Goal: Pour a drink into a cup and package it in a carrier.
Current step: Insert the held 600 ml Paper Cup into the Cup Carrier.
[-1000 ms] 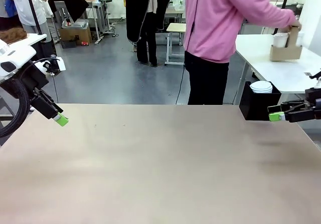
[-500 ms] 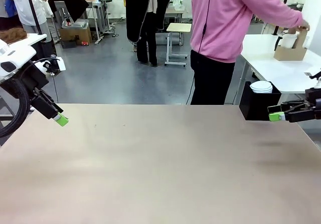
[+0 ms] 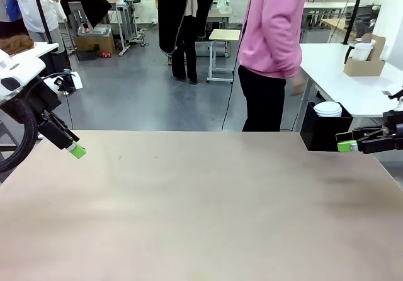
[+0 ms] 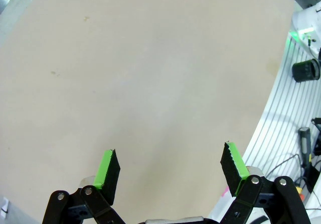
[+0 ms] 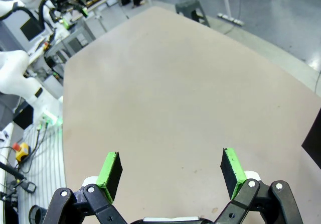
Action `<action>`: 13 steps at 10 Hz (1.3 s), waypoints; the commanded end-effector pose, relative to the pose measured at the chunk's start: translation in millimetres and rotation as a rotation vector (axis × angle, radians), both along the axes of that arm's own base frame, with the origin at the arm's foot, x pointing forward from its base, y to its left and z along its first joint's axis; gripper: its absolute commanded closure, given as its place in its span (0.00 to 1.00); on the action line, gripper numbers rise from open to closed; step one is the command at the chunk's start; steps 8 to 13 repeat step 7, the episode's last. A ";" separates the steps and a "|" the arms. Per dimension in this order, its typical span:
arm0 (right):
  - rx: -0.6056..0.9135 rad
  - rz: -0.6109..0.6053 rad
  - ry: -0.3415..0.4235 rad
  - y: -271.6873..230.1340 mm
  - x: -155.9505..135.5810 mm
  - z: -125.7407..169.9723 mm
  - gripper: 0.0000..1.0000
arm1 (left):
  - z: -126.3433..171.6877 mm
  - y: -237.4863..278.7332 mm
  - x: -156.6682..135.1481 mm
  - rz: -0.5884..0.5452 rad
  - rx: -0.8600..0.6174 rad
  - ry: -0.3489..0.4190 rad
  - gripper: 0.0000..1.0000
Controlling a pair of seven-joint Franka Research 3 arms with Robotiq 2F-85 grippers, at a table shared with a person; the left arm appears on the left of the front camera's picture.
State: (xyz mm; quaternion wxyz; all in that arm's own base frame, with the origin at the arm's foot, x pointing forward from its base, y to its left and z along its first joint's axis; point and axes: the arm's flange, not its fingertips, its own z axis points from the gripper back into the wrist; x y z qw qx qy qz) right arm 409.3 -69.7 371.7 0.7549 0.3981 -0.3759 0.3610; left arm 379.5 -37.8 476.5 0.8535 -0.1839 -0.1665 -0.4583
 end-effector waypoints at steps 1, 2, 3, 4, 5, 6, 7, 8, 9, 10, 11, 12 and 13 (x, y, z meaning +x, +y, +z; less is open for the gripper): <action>0.010 0.006 -0.005 -1.3 -0.7 2.2 0.00 | -1.3 0.2 -0.2 -0.002 -0.006 0.001 0.00; 0.010 0.006 -0.005 -1.3 -0.7 2.2 0.00 | -1.3 0.2 -0.2 -0.002 -0.006 0.001 0.00; 0.010 0.006 -0.005 -1.3 -0.7 2.2 0.00 | -1.3 0.2 -0.2 -0.002 -0.006 0.001 0.00; 0.010 0.006 -0.005 -1.3 -0.7 2.2 0.00 | -1.3 0.2 -0.2 -0.002 -0.006 0.001 0.00; 0.010 0.006 -0.005 -1.3 -0.7 2.2 0.00 | -1.3 0.2 -0.2 -0.002 -0.006 0.001 0.00; 0.010 0.006 -0.005 -1.3 -0.7 2.2 0.00 | -1.3 0.2 -0.2 -0.002 -0.006 0.001 0.00; 0.010 0.006 -0.005 -1.3 -0.7 2.2 0.00 | -1.3 0.2 -0.2 -0.002 -0.006 0.001 0.00; 0.010 0.006 -0.005 -1.3 -0.7 2.2 0.00 | -1.3 0.2 -0.2 -0.002 -0.006 0.001 0.00; 0.010 0.006 -0.005 -1.3 -0.7 2.2 0.00 | -1.3 0.2 -0.2 -0.002 -0.006 0.001 0.00; 0.010 0.006 -0.005 -1.3 -0.7 2.2 0.00 | -1.3 0.2 -0.2 -0.002 -0.006 0.001 0.00; 0.010 0.006 -0.005 -1.3 -0.7 2.2 0.00 | -1.3 0.2 -0.2 -0.002 -0.006 0.001 0.00; 0.010 0.006 -0.005 -1.3 -0.7 2.2 0.00 | -1.3 0.2 -0.2 -0.002 -0.006 0.001 0.00; 0.010 0.006 -0.005 -1.3 -0.7 2.2 0.00 | -1.3 0.2 -0.2 -0.002 -0.006 0.001 0.00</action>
